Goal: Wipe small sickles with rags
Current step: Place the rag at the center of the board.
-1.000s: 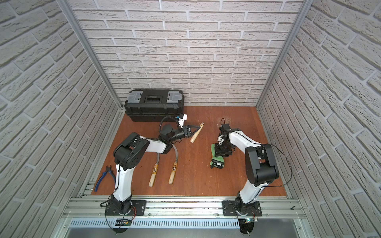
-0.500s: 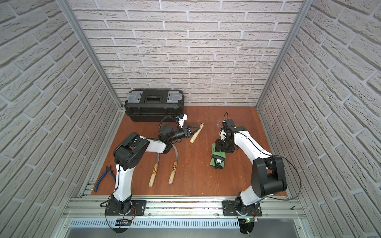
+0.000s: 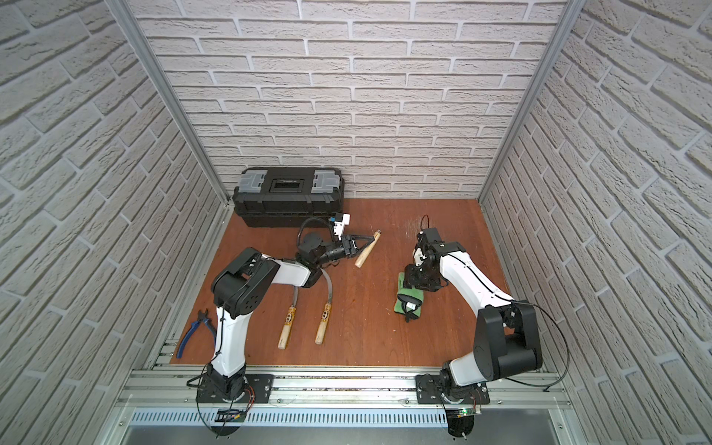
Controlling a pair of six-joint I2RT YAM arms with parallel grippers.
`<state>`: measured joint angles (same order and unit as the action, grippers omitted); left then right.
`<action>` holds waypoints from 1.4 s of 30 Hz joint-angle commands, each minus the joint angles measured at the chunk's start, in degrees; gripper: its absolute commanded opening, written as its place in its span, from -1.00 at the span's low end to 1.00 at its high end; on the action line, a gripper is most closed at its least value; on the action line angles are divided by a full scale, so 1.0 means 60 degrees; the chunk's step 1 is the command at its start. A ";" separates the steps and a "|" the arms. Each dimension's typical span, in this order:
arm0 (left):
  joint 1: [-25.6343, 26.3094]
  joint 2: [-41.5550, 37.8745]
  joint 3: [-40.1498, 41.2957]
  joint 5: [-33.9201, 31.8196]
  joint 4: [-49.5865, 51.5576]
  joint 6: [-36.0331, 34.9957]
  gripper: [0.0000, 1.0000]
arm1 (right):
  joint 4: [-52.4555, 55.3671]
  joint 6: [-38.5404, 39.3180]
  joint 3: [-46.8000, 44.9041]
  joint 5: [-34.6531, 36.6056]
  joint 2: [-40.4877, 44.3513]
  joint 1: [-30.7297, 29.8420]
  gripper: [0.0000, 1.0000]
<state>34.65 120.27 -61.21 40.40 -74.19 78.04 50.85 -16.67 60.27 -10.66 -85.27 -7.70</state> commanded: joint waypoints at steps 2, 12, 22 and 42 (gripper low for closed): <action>-0.0075 -0.0255 0.0162 0.0155 -0.1033 -0.0103 -1.00 | -0.0567 -0.0152 -0.0136 -0.0047 -0.0407 0.0029 0.41; -0.0077 -0.0220 0.0131 0.0135 -0.1028 -0.0095 -1.00 | -0.0720 -0.0123 0.0058 -0.0410 -0.0469 0.0024 0.80; -0.0077 -0.0163 0.0094 0.0136 -0.1028 -0.0087 -1.00 | -0.0044 -0.0019 0.0344 0.0776 -0.0379 0.0024 0.99; -0.0076 -0.0343 0.0255 0.0103 -0.1027 -0.0153 -1.00 | -0.0597 -0.0049 0.0574 -0.0731 -0.0183 0.0032 0.99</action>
<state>34.61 120.27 -60.31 40.38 -74.19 78.00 47.33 -17.17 61.84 -15.05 -88.03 -7.70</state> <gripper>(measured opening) 0.238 0.997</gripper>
